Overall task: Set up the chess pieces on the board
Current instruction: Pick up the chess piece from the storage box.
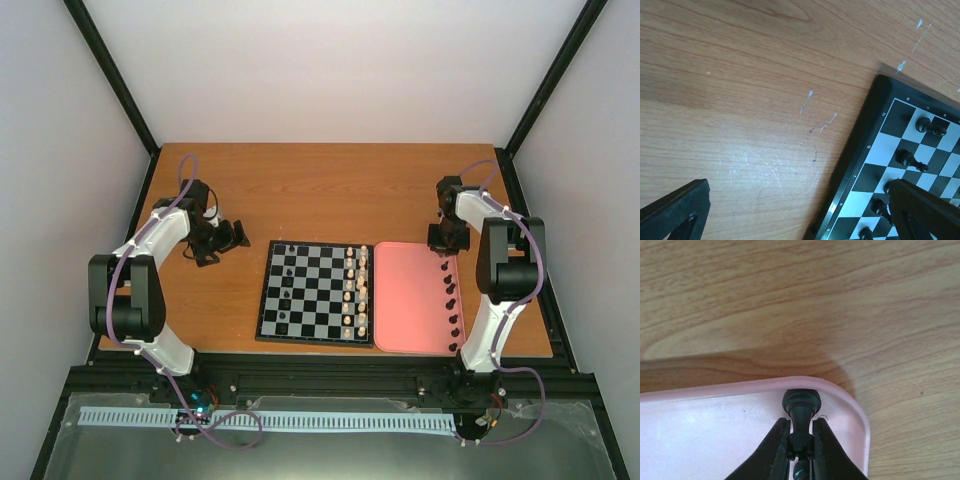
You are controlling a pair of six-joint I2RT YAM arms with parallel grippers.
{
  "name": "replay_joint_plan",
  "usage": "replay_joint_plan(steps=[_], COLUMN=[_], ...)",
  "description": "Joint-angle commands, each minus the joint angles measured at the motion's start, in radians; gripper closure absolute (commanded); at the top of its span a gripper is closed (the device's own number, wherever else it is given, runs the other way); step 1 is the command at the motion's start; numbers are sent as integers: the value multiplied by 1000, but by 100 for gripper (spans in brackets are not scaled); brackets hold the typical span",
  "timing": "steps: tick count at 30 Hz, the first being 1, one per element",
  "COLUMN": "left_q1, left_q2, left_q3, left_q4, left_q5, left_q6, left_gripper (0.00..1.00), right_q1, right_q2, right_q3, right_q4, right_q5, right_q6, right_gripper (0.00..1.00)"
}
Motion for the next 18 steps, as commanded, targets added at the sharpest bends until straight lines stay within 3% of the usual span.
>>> replay_joint_plan(steps=[1, 9, 14, 18], left_q1=[-4, -4, -4, -1], left_q2=[6, -18, -38, -59], left_q3=[39, 35, 29, 9], left_q4=[-3, -10, -18, -22], left_q5=[0, -3, -8, -27], left_q6=[17, 18, 13, -5], left_gripper=[0, 0, 0, 0], right_q1=[-9, 42, 186, 361], right_q2=[-11, -144, -208, -167], right_q3=[20, 42, 135, 259], right_q4=[-6, -76, -163, -207], right_q5=[41, 6, -21, -58], right_q6=[7, 36, 85, 131], right_gripper=[93, 97, 97, 97])
